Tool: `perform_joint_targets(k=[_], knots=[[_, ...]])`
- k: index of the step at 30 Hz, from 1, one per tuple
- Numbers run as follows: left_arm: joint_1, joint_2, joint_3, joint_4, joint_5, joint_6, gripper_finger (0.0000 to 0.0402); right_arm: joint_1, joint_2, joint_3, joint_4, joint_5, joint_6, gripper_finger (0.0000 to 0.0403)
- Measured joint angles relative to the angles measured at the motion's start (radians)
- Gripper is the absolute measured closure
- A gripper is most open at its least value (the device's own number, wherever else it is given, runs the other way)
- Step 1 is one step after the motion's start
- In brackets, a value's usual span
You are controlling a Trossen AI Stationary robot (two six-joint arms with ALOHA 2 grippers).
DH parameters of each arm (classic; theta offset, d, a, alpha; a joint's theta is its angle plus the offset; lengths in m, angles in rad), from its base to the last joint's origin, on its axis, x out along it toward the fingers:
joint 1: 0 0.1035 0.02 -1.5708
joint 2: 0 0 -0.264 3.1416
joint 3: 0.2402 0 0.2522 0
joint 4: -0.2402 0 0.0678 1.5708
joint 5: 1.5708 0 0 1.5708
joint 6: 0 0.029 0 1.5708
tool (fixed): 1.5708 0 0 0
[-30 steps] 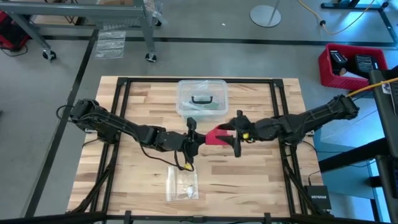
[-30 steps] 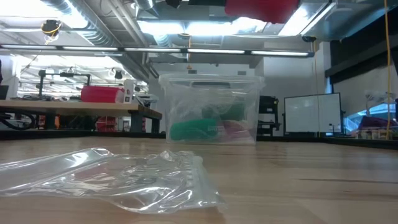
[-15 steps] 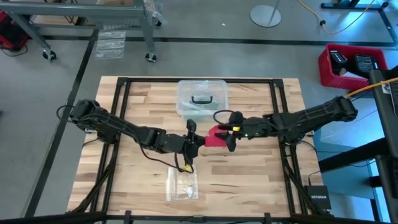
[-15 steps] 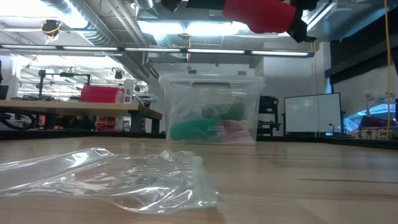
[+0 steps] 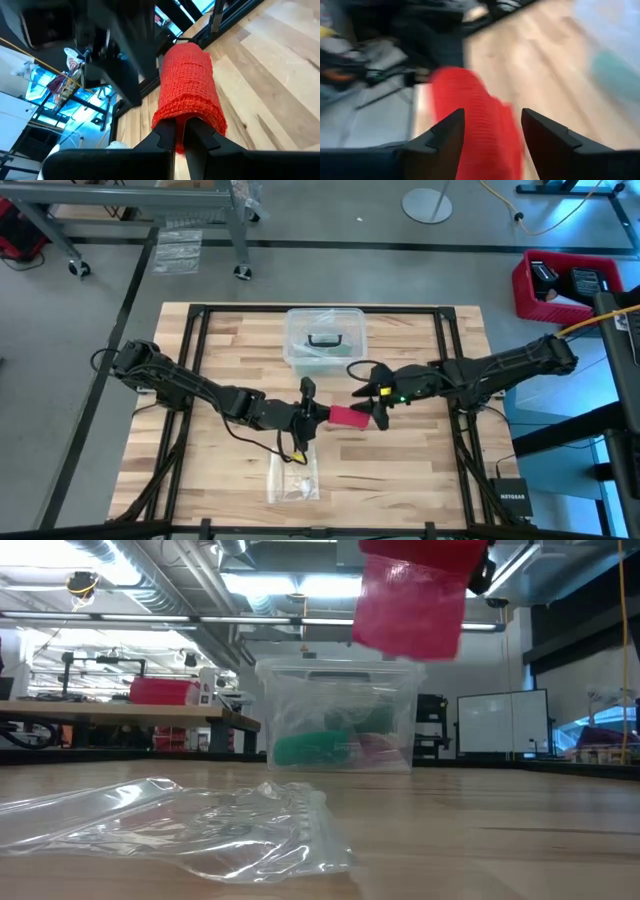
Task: Roll bandage
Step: Roll the red bandage
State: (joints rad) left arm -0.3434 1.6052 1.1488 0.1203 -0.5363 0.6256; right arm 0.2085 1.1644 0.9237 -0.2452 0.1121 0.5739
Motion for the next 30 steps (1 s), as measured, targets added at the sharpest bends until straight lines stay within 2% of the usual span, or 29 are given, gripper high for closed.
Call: perform_joint_targets(k=[2,4,6,9,13,16,18,20,24,27,30], knots=[[-0.004,-0.001,0.0,-0.003,0.003,-0.019,0.0391,-0.001,0.0,-0.001,-0.027,0.059,-0.005,0.02],[-0.004,-0.001,0.0,-0.014,0.003,-0.039,0.0391,-0.002,-0.002,-0.001,-0.022,0.07,-0.039,0.02],[-0.005,-0.001,0.0,-0.015,0.004,-0.051,0.0391,-0.001,-0.01,0.019,-0.05,0.025,-0.106,0.02],[-0.011,-0.001,0.0,-0.004,0.0,-0.068,0.0391,0.001,-0.042,0.126,-0.27,-0.027,-0.159,0.02],[-0.02,-0.015,0.0,0.026,-0.064,-0.062,0.0391,0.029,-0.107,0.215,-0.52,0.063,-0.169,0.02],[-0.023,-0.046,0.0,0.076,-0.075,-0.035,0.0391,0.081,-0.161,0.18,-0.533,0.139,-0.191,0.02],[-0.023,-0.064,0.001,0.125,-0.077,-0.012,0.0391,0.13,-0.201,0.099,-0.468,0.21,-0.217,0.02],[-0.023,-0.078,0.001,0.16,-0.076,0.009,0.0391,0.186,-0.245,-0.027,-0.326,0.29,-0.236,0.02],[-0.018,-0.095,0.002,0.177,-0.073,0.02,0.0391,0.25,-0.28,-0.314,0.166,0.422,-0.334,0.02],[-0.017,-0.096,0.002,0.178,-0.073,0.014,0.0391,0.247,-0.26,-0.468,0.437,0.433,-0.376,0.02],[-0.014,-0.096,0.002,0.173,-0.074,0.01,0.0391,0.227,-0.246,-0.52,0.545,0.393,-0.401,0.02]])
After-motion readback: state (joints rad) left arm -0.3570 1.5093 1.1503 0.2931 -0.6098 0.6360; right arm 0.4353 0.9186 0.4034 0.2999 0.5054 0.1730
